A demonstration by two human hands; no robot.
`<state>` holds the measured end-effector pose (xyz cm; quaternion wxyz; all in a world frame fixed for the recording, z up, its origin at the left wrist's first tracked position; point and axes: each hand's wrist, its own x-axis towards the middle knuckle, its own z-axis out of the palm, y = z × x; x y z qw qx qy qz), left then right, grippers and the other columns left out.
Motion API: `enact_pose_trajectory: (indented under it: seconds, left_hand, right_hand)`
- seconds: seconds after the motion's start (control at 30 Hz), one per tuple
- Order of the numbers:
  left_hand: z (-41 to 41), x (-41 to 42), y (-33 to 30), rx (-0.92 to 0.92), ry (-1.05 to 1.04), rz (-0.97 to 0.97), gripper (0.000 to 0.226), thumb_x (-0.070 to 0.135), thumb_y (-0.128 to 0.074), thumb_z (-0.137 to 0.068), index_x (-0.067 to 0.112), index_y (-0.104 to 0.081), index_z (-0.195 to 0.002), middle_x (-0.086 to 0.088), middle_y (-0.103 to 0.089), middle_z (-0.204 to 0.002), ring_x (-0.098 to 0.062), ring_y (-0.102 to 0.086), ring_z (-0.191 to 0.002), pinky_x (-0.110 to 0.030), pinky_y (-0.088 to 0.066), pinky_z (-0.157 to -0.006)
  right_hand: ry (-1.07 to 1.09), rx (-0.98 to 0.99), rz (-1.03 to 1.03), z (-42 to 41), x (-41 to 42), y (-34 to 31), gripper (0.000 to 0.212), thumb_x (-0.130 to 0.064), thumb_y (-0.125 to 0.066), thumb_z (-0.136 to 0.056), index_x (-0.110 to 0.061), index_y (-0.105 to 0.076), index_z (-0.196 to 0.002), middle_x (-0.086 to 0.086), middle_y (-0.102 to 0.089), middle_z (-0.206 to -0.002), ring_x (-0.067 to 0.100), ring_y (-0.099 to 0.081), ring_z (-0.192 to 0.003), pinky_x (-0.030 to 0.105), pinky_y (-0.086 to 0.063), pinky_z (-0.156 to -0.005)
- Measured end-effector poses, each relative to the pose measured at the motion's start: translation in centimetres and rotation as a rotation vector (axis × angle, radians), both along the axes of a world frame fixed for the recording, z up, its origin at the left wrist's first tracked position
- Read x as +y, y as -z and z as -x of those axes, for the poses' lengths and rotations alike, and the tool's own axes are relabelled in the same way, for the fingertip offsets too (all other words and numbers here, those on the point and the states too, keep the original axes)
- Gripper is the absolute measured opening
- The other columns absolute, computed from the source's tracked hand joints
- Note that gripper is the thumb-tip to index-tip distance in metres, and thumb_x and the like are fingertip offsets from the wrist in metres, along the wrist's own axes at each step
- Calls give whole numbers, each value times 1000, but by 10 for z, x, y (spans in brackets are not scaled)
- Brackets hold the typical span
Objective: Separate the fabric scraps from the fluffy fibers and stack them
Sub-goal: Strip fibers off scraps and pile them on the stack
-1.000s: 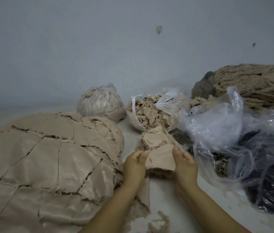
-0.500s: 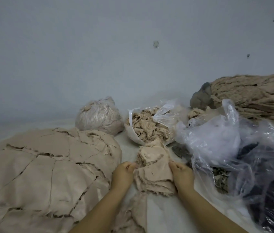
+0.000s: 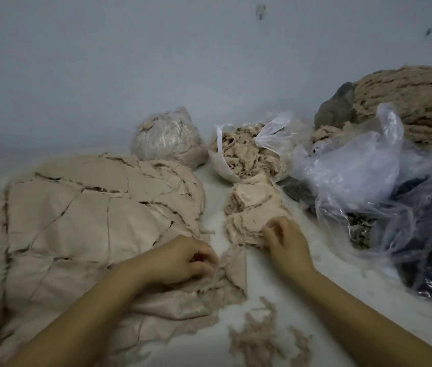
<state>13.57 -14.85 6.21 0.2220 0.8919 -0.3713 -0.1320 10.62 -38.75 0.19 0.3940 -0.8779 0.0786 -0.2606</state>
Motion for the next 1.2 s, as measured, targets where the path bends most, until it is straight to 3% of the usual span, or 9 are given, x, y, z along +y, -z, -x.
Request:
enact_pose_trajectory:
  seconds: [0.07,0.17,0.23,0.33,0.47,0.6,0.9,1.03,1.2]
  left_hand:
    - [5,8,-1,44,39,-15,27,29,-75,-79,29,-70,-106,16,-67,-98,2,-60,-89,-14,-48,-82]
    - [5,16,-1,-80,151,-266,45,38,-78,-72,30,-65,-115,16,-59,-114,1,-52,-102,-16,-42,-90]
    - [2,20,3,-197,191,-414,40,35,-74,-78,23,-66,-115,6,-57,-119,-10,-49,-109,-24,-39,-94]
    - [-2,21,9,-209,154,-305,6,24,-63,-89,19,-63,-89,-1,-61,-96,-12,-52,-89,-29,-42,-82]
    - [-3,12,9,-74,-72,142,25,25,-59,-90,34,-46,-70,12,-50,-68,4,-45,-63,-12,-35,-60]
    - [0,-10,8,59,-145,425,21,22,-62,-87,31,-53,-70,16,-50,-63,2,-45,-61,-13,-36,-59]
    - [-20,-7,11,-27,-262,324,25,16,-52,-96,12,-54,-71,-6,-57,-77,-16,-51,-73,-26,-41,-72]
    - [-13,-26,12,1,-146,347,23,22,-52,-96,14,-58,-75,6,-56,-72,-8,-51,-72,-25,-41,-73]
    - [-20,-21,13,-152,-338,362,35,22,-47,-99,26,-45,-64,10,-48,-64,-13,-47,-68,-30,-35,-66]
  right_hand:
    - [-304,21,135,15,18,5,19,-35,-60,-92,-25,-62,-108,-9,-51,-103,4,-51,-86,13,-37,-72]
    - [-554,154,369,22,31,11,24,-40,-59,-91,-24,-64,-108,-9,-46,-107,7,-50,-95,23,-43,-82]
    - [-520,232,438,24,33,10,18,-36,-57,-93,-20,-63,-98,-6,-46,-98,16,-51,-92,30,-44,-81]
    - [-373,204,441,28,34,6,21,-40,-55,-93,-21,-63,-96,-5,-47,-99,16,-51,-88,30,-45,-78]
    - [-509,111,54,40,48,-6,38,-60,-59,-79,-25,-73,-86,-1,-60,-90,6,-53,-81,22,-42,-74]
    - [-625,150,-347,38,70,-10,25,-30,-71,-84,-9,-63,-72,-3,-57,-65,6,-49,-59,20,-40,-60]
    - [-518,168,-634,37,56,-6,36,-15,-67,-87,-20,-48,-58,-8,-40,-50,9,-33,-49,20,-27,-45]
    - [-523,288,-676,36,63,-19,32,-35,-69,-86,-22,-53,-62,-8,-51,-57,7,-46,-53,20,-36,-52]
    - [-379,177,-717,34,72,-22,39,-15,-60,-93,-21,-44,-58,-8,-38,-52,9,-32,-54,25,-28,-53]
